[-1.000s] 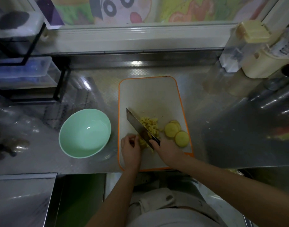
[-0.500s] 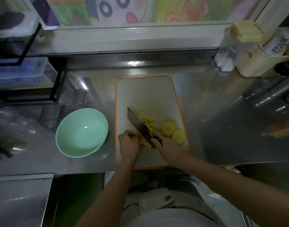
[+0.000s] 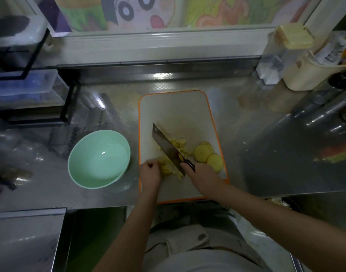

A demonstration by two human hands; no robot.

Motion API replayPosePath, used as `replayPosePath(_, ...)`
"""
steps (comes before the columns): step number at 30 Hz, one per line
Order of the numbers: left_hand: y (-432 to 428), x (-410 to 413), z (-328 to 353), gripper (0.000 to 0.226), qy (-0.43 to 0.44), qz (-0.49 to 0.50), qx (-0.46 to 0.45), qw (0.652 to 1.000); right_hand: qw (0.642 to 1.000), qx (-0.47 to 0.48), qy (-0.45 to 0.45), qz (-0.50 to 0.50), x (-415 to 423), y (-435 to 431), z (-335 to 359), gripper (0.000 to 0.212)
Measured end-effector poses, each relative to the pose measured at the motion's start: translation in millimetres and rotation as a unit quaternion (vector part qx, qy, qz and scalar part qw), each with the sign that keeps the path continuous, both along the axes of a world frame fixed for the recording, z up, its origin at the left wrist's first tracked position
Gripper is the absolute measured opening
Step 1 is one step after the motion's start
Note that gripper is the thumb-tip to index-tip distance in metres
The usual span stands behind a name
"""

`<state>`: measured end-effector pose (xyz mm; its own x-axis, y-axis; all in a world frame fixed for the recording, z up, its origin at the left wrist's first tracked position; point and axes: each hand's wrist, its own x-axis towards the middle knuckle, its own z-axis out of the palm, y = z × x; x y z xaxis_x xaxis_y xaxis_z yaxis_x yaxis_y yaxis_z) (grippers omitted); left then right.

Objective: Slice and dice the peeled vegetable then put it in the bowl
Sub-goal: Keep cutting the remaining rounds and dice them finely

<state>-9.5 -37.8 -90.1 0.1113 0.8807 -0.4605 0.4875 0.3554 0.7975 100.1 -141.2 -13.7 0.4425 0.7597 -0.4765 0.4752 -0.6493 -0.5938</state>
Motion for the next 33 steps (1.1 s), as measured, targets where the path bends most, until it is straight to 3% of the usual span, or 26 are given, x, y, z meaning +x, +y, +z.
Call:
replayPosePath(5, 10, -3, 4, 0.021, 0.039, -0.066, -0.016, 0.997, 1.000, -0.005, 0.005, 0.004, -4, -1, 2, 0.048)
replayPosePath(13, 4, -5, 12, 0.009, 0.020, -0.057, 0.030, 0.998, 1.000, -0.010, 0.015, 0.018, -6, 1, 6, 0.047)
replayPosePath(28, -10, -6, 6, 0.020, 0.004, -0.068, 0.047, 0.997, 0.997, -0.009, -0.068, 0.045, -12, -2, 11, 0.043)
replayPosePath(33, -11, -5, 9, 0.014, 0.012, -0.065, 0.045, 0.997, 0.999, -0.016, -0.033, 0.029, -10, -2, 12, 0.043)
